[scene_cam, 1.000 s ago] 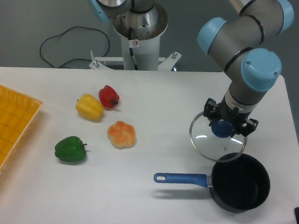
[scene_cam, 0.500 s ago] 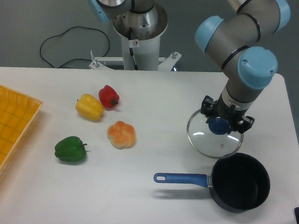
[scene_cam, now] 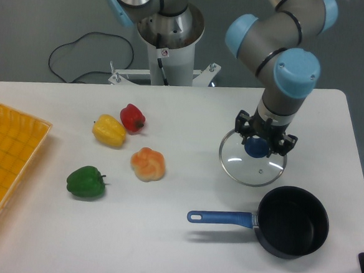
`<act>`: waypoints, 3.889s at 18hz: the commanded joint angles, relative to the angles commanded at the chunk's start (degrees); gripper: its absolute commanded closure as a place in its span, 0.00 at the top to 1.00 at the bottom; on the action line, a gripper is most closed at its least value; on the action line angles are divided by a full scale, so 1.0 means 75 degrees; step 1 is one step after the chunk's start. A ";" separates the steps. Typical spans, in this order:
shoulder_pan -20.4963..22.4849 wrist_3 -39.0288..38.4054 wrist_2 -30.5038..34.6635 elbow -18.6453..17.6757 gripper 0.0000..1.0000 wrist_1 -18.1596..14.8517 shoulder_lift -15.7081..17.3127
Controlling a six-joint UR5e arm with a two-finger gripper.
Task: Place the lid on the table
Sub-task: 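Carry the glass lid with the gripper away from the black saucepan, then lower the held glass lid onto the table beside the orange pepper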
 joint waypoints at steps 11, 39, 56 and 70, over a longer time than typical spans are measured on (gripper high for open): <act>-0.0703 -0.0176 0.0000 -0.1359 0.59 0.1065 0.0398; -0.1008 -0.0176 0.0117 -0.2579 0.59 0.2215 0.0469; -0.1079 -0.0363 0.0000 -0.2568 0.60 0.2238 0.0211; -0.1137 -0.0375 -0.0035 -0.2603 0.61 0.2238 0.0129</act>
